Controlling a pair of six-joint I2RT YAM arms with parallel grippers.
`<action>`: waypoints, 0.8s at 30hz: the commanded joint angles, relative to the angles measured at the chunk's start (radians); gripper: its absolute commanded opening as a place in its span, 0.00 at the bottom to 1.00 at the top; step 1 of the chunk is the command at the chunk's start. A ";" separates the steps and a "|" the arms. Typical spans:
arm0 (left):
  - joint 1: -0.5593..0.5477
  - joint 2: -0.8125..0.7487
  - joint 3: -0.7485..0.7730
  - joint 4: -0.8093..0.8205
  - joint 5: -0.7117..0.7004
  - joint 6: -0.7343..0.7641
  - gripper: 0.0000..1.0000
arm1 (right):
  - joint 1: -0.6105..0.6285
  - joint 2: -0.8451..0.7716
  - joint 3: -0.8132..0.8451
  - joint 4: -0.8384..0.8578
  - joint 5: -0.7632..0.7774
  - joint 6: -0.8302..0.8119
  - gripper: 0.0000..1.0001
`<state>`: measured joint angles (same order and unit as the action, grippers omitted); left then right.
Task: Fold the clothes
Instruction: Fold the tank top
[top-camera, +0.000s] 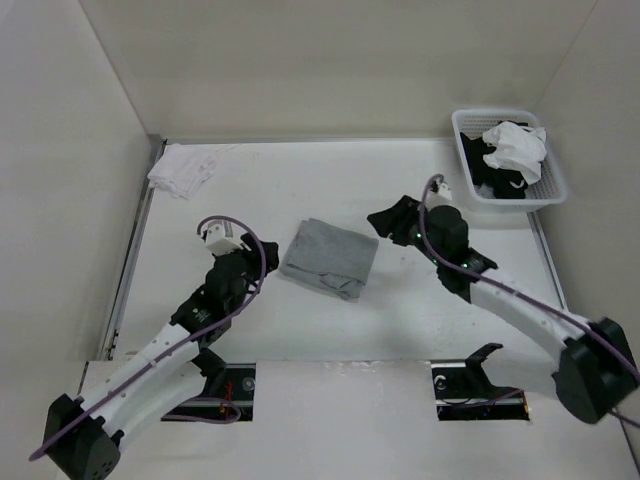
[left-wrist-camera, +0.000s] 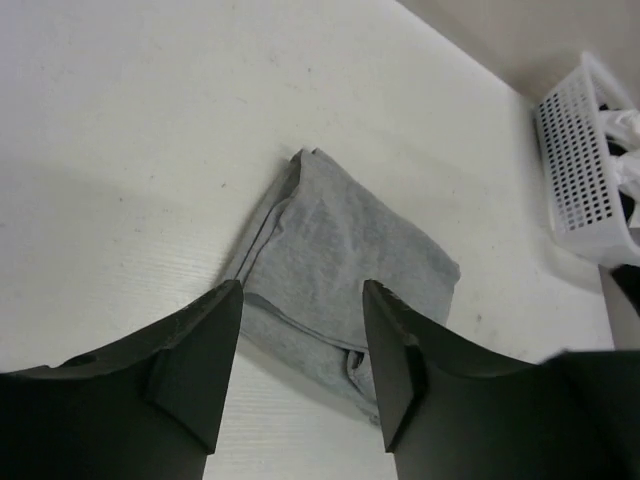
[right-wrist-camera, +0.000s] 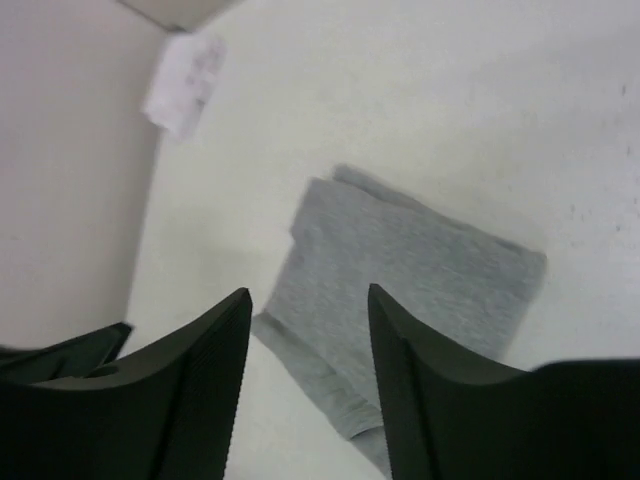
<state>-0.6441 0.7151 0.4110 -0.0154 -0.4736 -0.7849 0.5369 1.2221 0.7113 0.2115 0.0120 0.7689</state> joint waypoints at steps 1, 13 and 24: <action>0.076 -0.054 -0.027 0.022 0.136 0.016 0.52 | 0.004 -0.169 -0.099 0.009 0.061 -0.066 0.59; 0.362 -0.059 -0.095 0.020 0.389 -0.017 0.66 | -0.100 -0.432 -0.455 0.255 0.335 -0.059 0.79; 0.531 0.001 -0.127 0.026 0.411 -0.048 0.64 | -0.133 -0.323 -0.463 0.287 0.350 -0.037 0.85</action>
<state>-0.1482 0.7074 0.2958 -0.0341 -0.0803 -0.8146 0.4114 0.8772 0.2272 0.4301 0.3447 0.7170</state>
